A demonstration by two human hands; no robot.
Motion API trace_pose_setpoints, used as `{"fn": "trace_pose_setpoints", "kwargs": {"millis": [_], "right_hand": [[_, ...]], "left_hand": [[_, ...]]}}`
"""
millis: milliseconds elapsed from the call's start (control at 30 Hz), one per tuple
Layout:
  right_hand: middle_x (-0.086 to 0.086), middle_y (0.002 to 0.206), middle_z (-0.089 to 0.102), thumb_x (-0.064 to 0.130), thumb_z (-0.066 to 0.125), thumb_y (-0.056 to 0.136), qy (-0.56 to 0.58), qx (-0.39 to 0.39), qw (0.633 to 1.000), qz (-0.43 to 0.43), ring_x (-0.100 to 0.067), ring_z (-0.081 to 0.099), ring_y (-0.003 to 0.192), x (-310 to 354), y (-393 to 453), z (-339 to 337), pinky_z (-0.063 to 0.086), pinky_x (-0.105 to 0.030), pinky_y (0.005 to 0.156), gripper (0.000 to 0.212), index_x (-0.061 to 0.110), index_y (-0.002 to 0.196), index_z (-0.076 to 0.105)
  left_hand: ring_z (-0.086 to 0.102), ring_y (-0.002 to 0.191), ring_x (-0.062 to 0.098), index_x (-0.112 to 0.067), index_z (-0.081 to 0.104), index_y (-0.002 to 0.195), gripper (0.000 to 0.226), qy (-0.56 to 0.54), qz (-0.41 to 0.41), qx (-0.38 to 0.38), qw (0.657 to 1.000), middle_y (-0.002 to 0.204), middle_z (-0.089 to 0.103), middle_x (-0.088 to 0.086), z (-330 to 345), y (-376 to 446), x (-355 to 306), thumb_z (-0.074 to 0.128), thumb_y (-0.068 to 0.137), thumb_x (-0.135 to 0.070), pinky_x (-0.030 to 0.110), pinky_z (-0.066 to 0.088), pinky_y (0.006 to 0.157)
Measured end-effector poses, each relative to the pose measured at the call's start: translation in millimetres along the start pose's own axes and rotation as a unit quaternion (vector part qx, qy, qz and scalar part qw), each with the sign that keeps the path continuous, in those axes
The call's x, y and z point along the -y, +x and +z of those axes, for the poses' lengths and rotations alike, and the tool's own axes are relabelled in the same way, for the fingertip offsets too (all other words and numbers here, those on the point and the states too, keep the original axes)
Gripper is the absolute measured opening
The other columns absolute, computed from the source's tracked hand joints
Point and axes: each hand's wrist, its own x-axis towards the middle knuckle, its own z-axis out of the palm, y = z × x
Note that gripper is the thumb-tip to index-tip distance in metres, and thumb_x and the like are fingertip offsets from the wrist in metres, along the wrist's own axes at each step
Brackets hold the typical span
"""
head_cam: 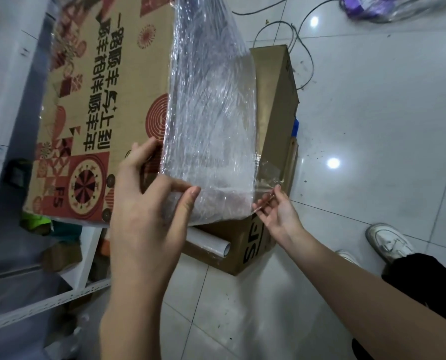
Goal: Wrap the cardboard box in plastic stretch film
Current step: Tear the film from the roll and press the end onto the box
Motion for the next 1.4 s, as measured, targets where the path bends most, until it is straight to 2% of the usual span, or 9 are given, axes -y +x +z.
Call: {"fn": "trace_pose_setpoints", "kwargs": {"millis": [67,133,233,467,600,833,1000,1167,1400], "right_hand": [[-0.001,0.067,0.054,0.029,0.048,0.096,-0.017,-0.023,0.999,-0.016,-0.015,0.055,0.065,-1,1,2,0.052,-0.032,0.066,0.02,0.014,0.085,0.056],[0.0,0.069,0.055,0.029,0.049,0.096,-0.026,-0.036,0.999,-0.028,-0.014,0.053,0.064,-1,2,4,0.051,-0.029,0.063,0.019,0.016,0.085,0.058],[0.002,0.066,0.053,0.027,0.049,0.097,-0.07,-0.044,0.995,-0.054,-0.011,0.051,0.059,-1,5,7,0.049,-0.027,0.061,0.018,0.018,0.084,0.059],[0.004,0.063,0.049,0.032,0.044,0.098,-0.193,-0.095,0.968,-0.129,-0.009,0.046,0.052,-9,16,24,0.043,-0.023,0.047,0.021,0.021,0.084,0.055],[0.001,0.071,0.049,0.036,0.038,0.1,-0.244,-0.113,0.948,-0.173,-0.014,0.047,0.06,-16,17,26,0.044,-0.03,0.057,0.024,0.019,0.088,0.05],[-0.005,0.073,0.046,0.032,0.034,0.102,-0.2,-0.108,0.961,-0.16,-0.015,0.05,0.056,-23,0,-4,0.058,-0.038,0.06,0.025,0.026,0.081,0.047],[0.001,0.062,0.041,0.032,0.033,0.102,-0.198,-0.129,0.953,-0.191,-0.01,0.04,0.05,-40,-9,-8,0.041,-0.029,0.051,0.027,0.023,0.08,0.045],[0.002,0.064,0.039,0.032,0.032,0.102,-0.201,-0.118,0.952,-0.199,-0.01,0.037,0.049,-44,-4,-3,0.037,-0.019,0.039,0.027,0.025,0.078,0.043],[0.002,0.068,0.04,0.034,0.032,0.101,-0.236,-0.149,0.935,-0.217,-0.016,0.039,0.064,-34,16,10,0.034,-0.03,0.058,0.029,0.027,0.075,0.042]], "left_hand": [[0.031,0.136,0.032,-0.005,0.064,0.083,0.02,-0.015,-0.003,-0.016,1.0,0.14,0.042,0.014,7,-4,-1,0.061,0.087,-0.024,0.057,0.031,0.106],[0.033,0.135,0.032,-0.004,0.062,0.084,0.022,-0.019,0.004,-0.038,0.999,0.139,0.043,0.01,12,-6,0,0.056,0.089,-0.024,0.061,0.031,0.103],[0.036,0.134,0.03,-0.003,0.059,0.083,0.018,-0.025,0.019,-0.081,0.996,0.135,0.045,0.006,18,-7,4,0.054,0.091,-0.019,0.061,0.034,0.101],[0.044,0.128,0.028,-0.003,0.055,0.081,0.014,0.019,0.03,-0.15,0.988,0.128,0.055,0.015,31,-10,6,0.054,0.092,-0.011,0.06,0.038,0.095],[0.047,0.125,0.028,-0.002,0.055,0.082,0.014,0.028,0.029,-0.164,0.986,0.127,0.056,0.014,32,-9,7,0.054,0.093,-0.012,0.061,0.039,0.093],[0.047,0.125,0.031,0.001,0.057,0.082,0.014,0.041,0.057,-0.187,0.98,0.127,0.055,0.015,37,-9,12,0.056,0.093,-0.009,0.06,0.039,0.092],[0.05,0.122,0.034,0.005,0.06,0.083,0.019,0.053,0.084,-0.196,0.976,0.124,0.056,0.018,37,-7,18,0.055,0.095,-0.01,0.06,0.043,0.089],[0.05,0.121,0.035,0.006,0.06,0.084,0.019,0.048,0.099,-0.203,0.973,0.124,0.054,0.017,33,-7,24,0.056,0.095,-0.009,0.059,0.045,0.09],[0.053,0.119,0.035,0.006,0.062,0.082,0.023,0.073,0.106,-0.196,0.972,0.121,0.057,0.019,35,-10,18,0.056,0.096,-0.012,0.056,0.049,0.085]]}}
